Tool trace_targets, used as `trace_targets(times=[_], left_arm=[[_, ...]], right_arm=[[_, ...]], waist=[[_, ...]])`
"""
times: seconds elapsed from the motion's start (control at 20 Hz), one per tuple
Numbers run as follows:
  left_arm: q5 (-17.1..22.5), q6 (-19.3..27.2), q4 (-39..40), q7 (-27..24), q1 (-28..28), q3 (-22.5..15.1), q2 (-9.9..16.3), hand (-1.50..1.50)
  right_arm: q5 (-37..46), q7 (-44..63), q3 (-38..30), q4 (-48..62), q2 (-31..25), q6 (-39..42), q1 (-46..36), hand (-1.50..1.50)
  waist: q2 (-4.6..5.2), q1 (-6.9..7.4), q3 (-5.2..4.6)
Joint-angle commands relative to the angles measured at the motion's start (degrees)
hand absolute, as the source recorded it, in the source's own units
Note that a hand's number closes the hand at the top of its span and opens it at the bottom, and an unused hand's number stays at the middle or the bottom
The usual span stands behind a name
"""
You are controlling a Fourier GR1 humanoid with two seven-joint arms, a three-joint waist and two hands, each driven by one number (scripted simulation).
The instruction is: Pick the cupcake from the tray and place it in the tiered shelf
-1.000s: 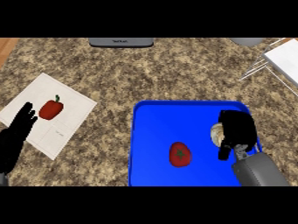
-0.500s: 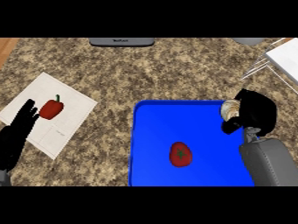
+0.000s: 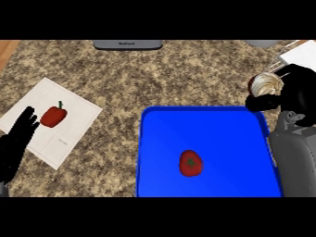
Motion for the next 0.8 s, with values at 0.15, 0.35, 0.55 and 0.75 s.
trace_targets(times=[0.15, 0.35, 0.55, 0.75], left_arm=[[0.92, -0.83, -0.68, -0.83, 0.9, 1.04, -0.36, 0.0], [-1.55, 0.96, 2.54, -1.43, -1.84, 0.36, -1.19, 0.0], [-0.45, -0.43, -0.9, 0.73, 0.8, 0.9, -0.67, 0.0], [-1.58, -1.22, 1.61, 0.38, -1.3, -0.31, -0.76, 0.0]], right_arm=[[-1.62, 7.15, -4.55, -15.94, 2.36, 1.46, -2.72, 1.5], [3.01, 13.18, -1.44, -26.23, 3.7, 8.34, -5.96, 1.5], [4.22, 14.36, -2.2, -30.5, 2.95, 13.66, -8.81, 1.5], [5.49, 13.52, -5.88, -29.62, 0.27, 16.66, -13.56, 1.5]], waist=[[-0.02, -0.15, 0.0], [-0.05, -0.43, -0.03], [-0.05, -0.04, -0.02], [-0.03, -0.3, -0.05]])
